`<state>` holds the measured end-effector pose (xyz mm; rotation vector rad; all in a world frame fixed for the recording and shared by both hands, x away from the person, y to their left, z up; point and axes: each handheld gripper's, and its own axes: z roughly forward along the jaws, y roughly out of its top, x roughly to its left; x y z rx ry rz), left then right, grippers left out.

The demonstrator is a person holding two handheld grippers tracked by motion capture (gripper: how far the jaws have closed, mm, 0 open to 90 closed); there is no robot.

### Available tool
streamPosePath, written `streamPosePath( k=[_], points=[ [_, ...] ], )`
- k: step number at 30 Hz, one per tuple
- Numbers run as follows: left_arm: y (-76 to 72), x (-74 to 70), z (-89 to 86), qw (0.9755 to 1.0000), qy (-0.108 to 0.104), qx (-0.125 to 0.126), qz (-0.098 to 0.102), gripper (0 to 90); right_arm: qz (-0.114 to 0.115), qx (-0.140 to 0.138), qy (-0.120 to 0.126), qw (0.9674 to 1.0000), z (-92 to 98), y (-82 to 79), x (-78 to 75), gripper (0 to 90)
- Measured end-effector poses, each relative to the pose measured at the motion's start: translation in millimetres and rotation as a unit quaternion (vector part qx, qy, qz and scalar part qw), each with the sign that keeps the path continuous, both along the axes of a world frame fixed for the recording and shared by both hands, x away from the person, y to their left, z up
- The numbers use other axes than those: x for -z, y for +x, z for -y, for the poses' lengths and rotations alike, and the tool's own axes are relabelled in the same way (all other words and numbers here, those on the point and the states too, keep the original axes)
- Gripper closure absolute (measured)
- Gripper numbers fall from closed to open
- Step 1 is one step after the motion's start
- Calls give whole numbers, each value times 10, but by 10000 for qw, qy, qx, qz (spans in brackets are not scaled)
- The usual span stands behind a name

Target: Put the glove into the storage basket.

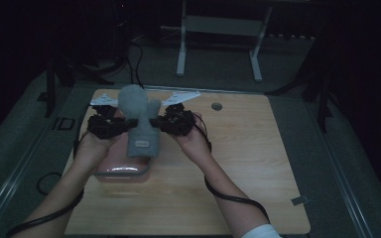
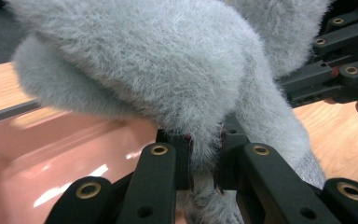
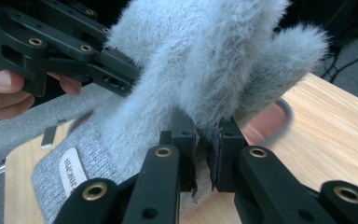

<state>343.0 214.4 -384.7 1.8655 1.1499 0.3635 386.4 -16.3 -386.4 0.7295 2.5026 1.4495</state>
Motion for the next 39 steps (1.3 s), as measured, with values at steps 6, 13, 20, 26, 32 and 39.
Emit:
streamPosePath(
  k=[6,13,20,26,32,39],
  points=[
    [6,58,-303,9996,86,-222,-147,811,-76,-154,-90,9998,-365,54,47,826],
    [126,373,-439,9981,95,-387,-461,810,-255,-90,-253,9993,-588,144,310,825],
    [352,914,-360,9913,271,-586,-1148,809,-706,212,-832,9938,-735,296,838,824],
    [485,1090,-260,9855,565,-686,-1442,806,-929,431,-1186,9876,-794,382,1080,823],
    [614,1196,-185,9797,866,-680,-1678,803,-1024,541,-1336,9842,-819,434,1134,821],
    [686,1351,-100,9725,1317,-562,-1835,792,-1055,481,-1627,9798,-873,476,1122,716]
  ],
)
